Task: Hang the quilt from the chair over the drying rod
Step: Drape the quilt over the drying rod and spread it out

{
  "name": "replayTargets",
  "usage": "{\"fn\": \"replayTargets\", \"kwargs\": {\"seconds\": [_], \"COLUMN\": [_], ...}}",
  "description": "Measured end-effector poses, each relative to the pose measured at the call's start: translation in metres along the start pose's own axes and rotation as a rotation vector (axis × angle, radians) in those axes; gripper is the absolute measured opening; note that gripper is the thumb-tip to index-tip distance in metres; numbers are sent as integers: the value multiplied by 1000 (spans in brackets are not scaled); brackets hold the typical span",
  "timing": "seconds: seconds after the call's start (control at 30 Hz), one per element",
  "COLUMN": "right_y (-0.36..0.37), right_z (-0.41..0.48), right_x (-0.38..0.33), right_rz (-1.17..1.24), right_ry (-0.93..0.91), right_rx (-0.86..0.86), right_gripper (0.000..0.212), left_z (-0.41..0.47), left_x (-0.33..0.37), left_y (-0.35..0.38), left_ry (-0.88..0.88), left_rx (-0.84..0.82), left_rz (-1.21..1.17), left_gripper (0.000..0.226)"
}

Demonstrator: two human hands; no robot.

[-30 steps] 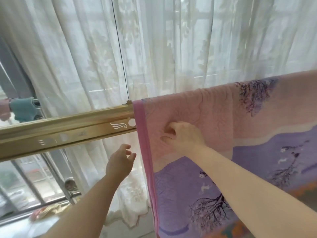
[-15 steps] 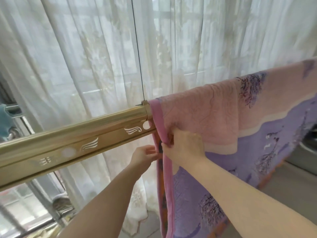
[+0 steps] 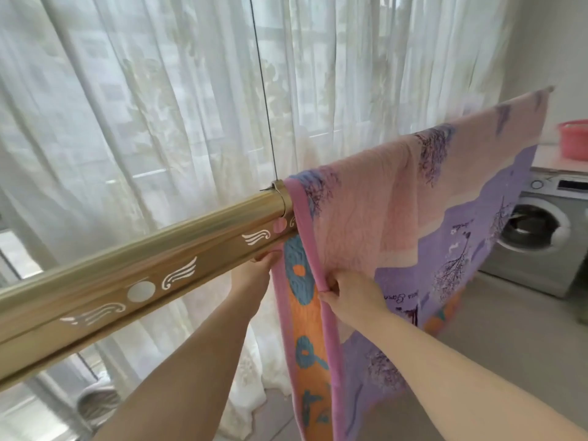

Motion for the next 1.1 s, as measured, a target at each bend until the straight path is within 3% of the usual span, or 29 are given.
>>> {"fn": "replayTargets", "kwargs": {"seconds": [0.13, 0.2, 0.33, 0.5, 0.6, 0.7, 0.77, 0.9, 1.0, 1.1], "right_y": [7, 11, 29, 32, 19, -1, -20, -44, -45, -38], "right_z": [-3, -2, -16, -21, -14, -9, -5, 7, 12, 12], "right_x": [0, 3, 16, 19, 10, -13, -36, -64, -63, -52], "right_rz": [-13, -51, -159, -152, -179, -134, -76, 57, 114, 104], "right_ry": [28, 42, 118, 116, 62, 27, 10, -115, -135, -73], "right_rx": [-10, -31, -98, -151, -159, -42, 111, 425, 394, 292], "right_gripper": [20, 22, 24, 22, 31, 56, 60, 39, 18, 18], "left_z": [-8, -12, -16, -31, -35, -35, -38, -40, -38, -30], "left_x": [5, 10, 30, 0, -19, -20, -18, -25, -33, -27], "left_y": [-8, -8, -1, -16, -23, -20, -16, -19, -22, -20], "left_ry": [-24, 50, 105, -3, -80, -84, -90, -215, -205, -94], "left_rx": [-1, 52, -3, -178, -171, -237, -306, -400, -343, -174], "left_rz": [-28, -70, -303, 49, 135, 149, 157, 197, 270, 179], "left_gripper": [23, 23, 24, 13, 11, 19, 22, 6, 6, 14]}}
Point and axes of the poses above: each hand's wrist, its own z-axis towards the middle knuckle, its own y-axis out of the palm, x = y × z, the point moved 1 cm from there along z, towards the middle knuckle, and after that the axes turned 2 degrees about -z, right-handed, at the moved point
